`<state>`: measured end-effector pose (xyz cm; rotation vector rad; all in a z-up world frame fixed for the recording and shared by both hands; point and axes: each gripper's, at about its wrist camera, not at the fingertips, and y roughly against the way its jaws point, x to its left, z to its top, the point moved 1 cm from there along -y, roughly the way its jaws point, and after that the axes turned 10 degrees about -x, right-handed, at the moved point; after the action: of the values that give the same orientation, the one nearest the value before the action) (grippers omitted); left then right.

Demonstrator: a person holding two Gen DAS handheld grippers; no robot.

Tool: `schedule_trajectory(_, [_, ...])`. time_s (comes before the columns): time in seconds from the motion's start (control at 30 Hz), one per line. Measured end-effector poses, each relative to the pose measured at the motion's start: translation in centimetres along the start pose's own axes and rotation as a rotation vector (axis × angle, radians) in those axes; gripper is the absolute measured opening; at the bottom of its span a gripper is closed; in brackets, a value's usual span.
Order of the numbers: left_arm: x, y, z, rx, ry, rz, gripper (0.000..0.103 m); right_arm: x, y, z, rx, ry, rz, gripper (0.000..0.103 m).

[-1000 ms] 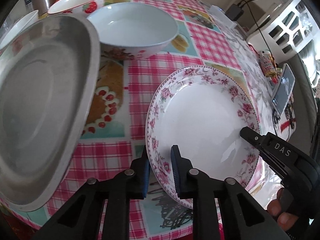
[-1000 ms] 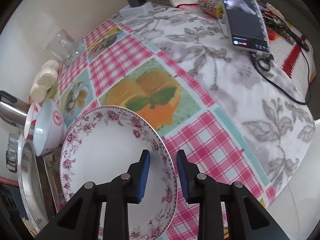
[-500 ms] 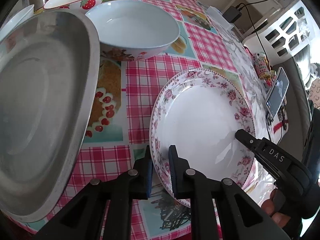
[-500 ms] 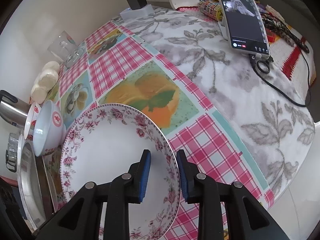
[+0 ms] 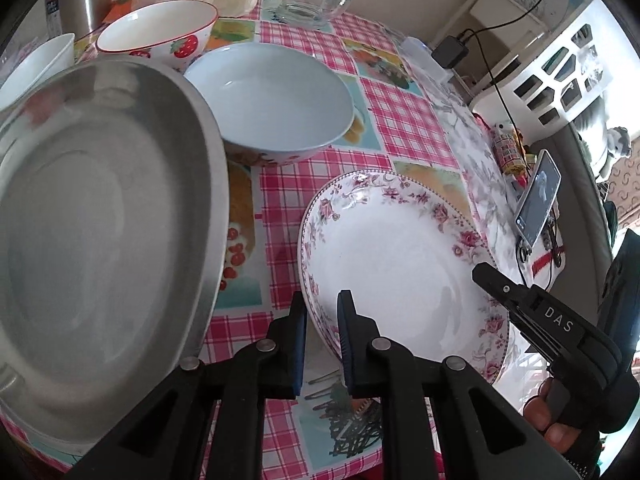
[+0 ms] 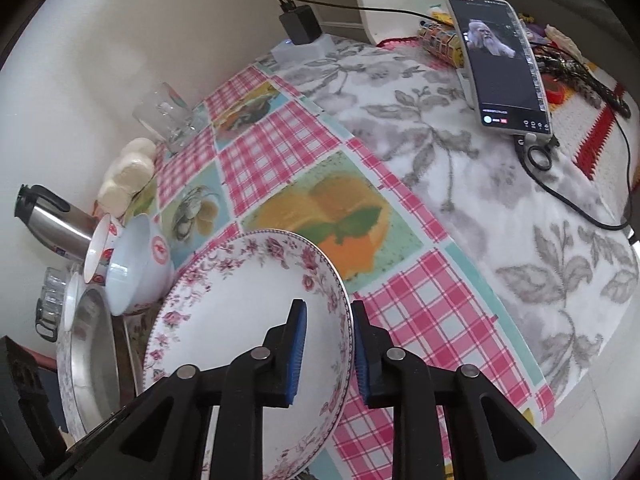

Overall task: Organize plates and bowls
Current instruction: 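Lift the floral plate with the right gripper and carry it toward the steel basin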

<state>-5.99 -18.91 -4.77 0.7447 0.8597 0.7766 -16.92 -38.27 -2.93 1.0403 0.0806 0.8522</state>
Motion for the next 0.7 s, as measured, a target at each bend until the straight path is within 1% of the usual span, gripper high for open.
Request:
schedule_trajectory(0.03, [0.0, 0.1, 0.1, -0.004, -0.001, 0.0, 0.016, 0.0, 0.1, 0.0, -0.004, -0.002, -0.002, 0.018])
schedule_trajectory(0.13, [-0.2, 0.5, 0.1, -0.019, -0.007, -0.005, 0.016, 0.0, 0.2, 0.1, -0.012, -0.003, 0.001, 0.017])
schedule_trajectory(0.23, [-0.2, 0.8, 0.2, -0.034, -0.015, -0.001, 0.016, -0.1, 0.2, 0.1, -0.014, 0.001, -0.005, 0.011])
schedule_trajectory(0.5, [-0.2, 1.9, 0.7, -0.068, -0.021, -0.021, 0.016, 0.3, 0.9, 0.3, -0.045, 0.016, 0.001, 0.011])
schedule_trajectory(0.7, [0.0, 3.4, 1.3, -0.113, -0.018, -0.038, 0.016, 1.1, 1.8, 0.6, -0.085, 0.028, 0.033, 0.011])
